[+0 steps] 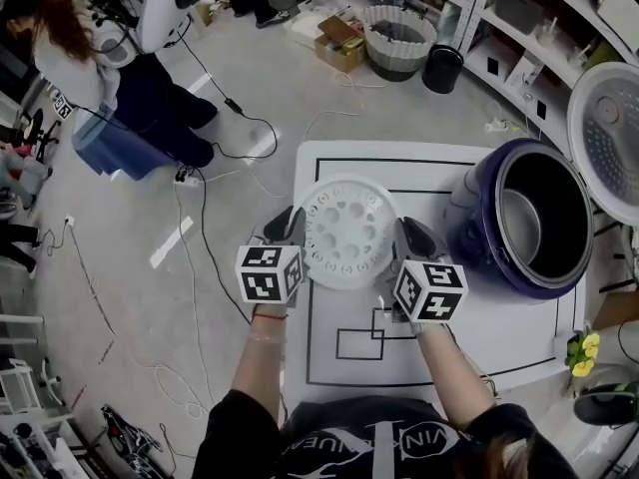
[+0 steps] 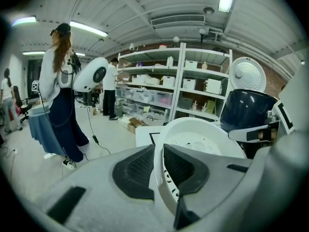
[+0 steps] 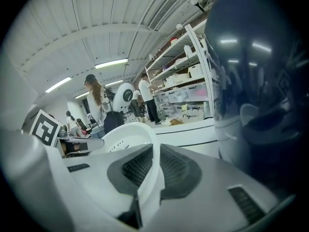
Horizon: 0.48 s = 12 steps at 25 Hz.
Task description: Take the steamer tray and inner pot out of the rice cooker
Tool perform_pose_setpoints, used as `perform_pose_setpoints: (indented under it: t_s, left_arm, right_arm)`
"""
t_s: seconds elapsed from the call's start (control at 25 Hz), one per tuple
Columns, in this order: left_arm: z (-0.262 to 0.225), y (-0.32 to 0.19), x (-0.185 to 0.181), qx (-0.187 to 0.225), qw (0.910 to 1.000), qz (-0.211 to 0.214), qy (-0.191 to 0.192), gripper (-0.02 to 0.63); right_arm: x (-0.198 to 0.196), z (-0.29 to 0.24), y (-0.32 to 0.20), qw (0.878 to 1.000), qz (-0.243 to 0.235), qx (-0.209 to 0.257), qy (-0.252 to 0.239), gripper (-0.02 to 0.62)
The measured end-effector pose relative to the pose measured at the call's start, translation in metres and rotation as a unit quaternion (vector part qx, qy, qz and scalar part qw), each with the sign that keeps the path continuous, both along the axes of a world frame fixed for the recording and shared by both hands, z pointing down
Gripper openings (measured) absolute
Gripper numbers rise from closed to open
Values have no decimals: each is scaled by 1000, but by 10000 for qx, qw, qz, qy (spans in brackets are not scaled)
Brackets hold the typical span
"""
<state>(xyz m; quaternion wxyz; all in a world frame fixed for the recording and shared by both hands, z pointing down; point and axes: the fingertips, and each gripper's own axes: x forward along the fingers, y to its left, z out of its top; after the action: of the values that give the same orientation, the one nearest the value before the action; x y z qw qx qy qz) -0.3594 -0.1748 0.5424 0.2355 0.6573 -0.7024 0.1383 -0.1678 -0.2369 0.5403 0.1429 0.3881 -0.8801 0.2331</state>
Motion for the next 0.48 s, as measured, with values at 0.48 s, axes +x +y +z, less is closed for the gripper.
perform_pose_setpoints:
  t_s: [0.48]
  left_arm:
    - [21,-22,-5,-315,9987,297,-263,54]
  right_arm:
    - [-4,26,-11,9991,103,-264,323,41]
